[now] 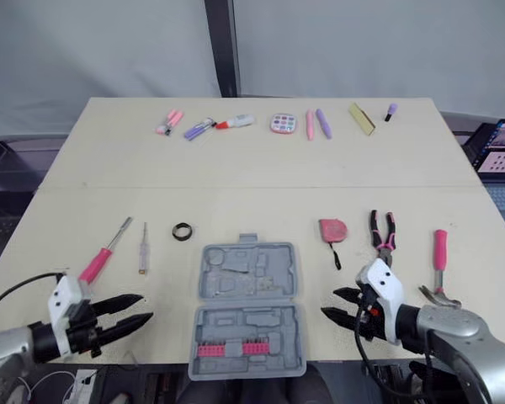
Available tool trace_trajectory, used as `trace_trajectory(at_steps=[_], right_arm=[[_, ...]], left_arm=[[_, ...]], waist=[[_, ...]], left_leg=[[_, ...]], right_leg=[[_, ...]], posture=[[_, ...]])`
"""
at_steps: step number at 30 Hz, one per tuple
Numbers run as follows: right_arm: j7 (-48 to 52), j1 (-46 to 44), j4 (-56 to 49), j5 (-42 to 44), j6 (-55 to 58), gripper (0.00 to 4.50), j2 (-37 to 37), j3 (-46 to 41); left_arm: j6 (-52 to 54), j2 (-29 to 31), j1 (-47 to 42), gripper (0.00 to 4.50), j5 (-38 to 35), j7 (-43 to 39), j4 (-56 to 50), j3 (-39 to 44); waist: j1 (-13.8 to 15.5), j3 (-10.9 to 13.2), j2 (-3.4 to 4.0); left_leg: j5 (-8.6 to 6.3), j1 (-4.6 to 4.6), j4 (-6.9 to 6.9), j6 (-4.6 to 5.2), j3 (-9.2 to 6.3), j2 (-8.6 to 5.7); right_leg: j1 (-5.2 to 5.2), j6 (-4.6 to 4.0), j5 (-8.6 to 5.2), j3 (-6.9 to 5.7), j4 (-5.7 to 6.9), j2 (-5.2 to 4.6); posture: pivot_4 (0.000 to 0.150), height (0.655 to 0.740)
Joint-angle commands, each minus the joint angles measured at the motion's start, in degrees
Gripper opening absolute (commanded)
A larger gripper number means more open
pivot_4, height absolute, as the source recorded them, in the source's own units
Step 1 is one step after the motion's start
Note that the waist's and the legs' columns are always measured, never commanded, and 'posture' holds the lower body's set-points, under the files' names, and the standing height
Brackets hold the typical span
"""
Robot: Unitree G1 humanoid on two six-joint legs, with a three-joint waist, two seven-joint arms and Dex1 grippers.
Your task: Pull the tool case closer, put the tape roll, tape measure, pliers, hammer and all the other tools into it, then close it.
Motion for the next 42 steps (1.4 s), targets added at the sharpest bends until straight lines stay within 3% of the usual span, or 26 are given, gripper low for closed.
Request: trace_trajectory(at_steps=[1, 6, 15, 20, 26, 29, 35, 38, 42], right_arm=[[2.1, 1.5, -0.2, -0.1, -3.3, 4.49, -0.8, -1.2], [3.2, 3.5, 1.2, -0.5, -5.8, 4.49, -1.6, -1.6], [3.3, 4.1, 1.9, -0.7, -7.8, 4.49, -1.9, -1.6], [2.9, 5.7, -0.4, -2.3, -15.2, 4.49, 0.2, -3.6], [4.1, 4.9, -1.5, -0.7, -26.0, 4.49, 6.0, -5.7], [6.1, 5.0, -1.0, 0.0, -27.7, 4.49, 5.7, -5.4], [6.9, 4.1, -0.6, -0.7, -28.5, 4.49, 4.8, -3.8], [6.5, 3.2, -0.1, -1.0, -28.2, 4.49, 4.9, -3.2], [6.1, 2.2, 0.7, -1.7, -28.1, 4.49, 4.9, -2.3]], left_arm=[[-5.4, -1.8, 3.4, 4.48, -0.4, -0.5, -1.1, 2.7], [-7.7, -2.4, 7.5, 4.48, -1.7, -1.9, -0.6, 5.0], [-7.2, -2.4, 6.6, 4.48, -2.3, -0.3, -1.6, 3.9], [0.1, -1.5, 3.9, 4.48, -5.9, 5.0, -4.5, 4.8], [11.7, 8.5, -2.9, 4.48, -2.9, 9.1, -5.6, 0.9], [15.0, 9.8, -6.1, 4.48, -7.1, 8.0, -5.8, 1.4], [22.8, 19.7, -15.5, 4.48, -6.3, 7.0, -4.7, -2.2], [26.1, 27.5, -21.6, 4.48, -2.8, 6.9, -3.6, -7.7], [31.2, 33.4, -34.4, 4.48, -0.8, 6.7, -2.1, -16.6]], waist=[[0.3, 0.0, -0.01], [1.1, 0.0, 0.00], [1.4, 0.0, 0.01], [1.5, 0.0, 0.01], [1.4, -0.1, 0.02], [1.4, -0.1, 0.01], [1.1, 0.0, 0.03], [0.7, 0.0, 0.04], [0.4, 0.0, 0.07]], left_leg=[[0.00, -0.01, 0.01, 0.00, 0.00, 0.00], [0.00, 0.00, 0.06, 0.01, 0.02, -0.01], [0.00, 0.00, 0.05, 0.01, 0.08, 0.00], [0.00, 0.00, 0.06, 0.01, 0.08, 0.00], [0.00, 0.05, 0.04, 0.01, 0.07, 0.00], [0.00, 0.08, 0.04, 0.02, 0.07, -0.03], [0.00, 0.31, -0.10, 0.01, 0.08, 0.01], [0.00, 0.38, -0.17, 0.01, 0.09, -0.01], [0.00, 0.38, -0.17, 0.01, 0.07, -0.03]], right_leg=[[0.05, 0.00, 0.00, -0.01, -0.10, 0.00], [0.15, 0.00, 0.00, 0.01, -0.46, -0.01], [0.15, 0.00, 0.00, 0.01, -0.49, 0.00], [0.15, 0.00, 0.00, 0.01, -0.46, 0.00], [0.16, 0.00, 0.00, 0.02, -0.32, 0.01], [0.13, 0.00, 0.00, 0.04, -0.07, -0.01], [0.17, 0.00, 0.00, 0.02, 0.03, 0.01], [0.19, -0.01, 0.00, 0.05, 0.08, -0.01], [0.17, -0.01, 0.00, 0.06, 0.21, -0.01]], posture=[[0.150, 0.7400], [0.150, 0.7400], [0.150, 0.7400], [0.150, 0.7400], [0.150, 0.7400], [0.150, 0.7400], [0.150, 0.7400], [0.150, 0.7400], [0.150, 0.7400]])
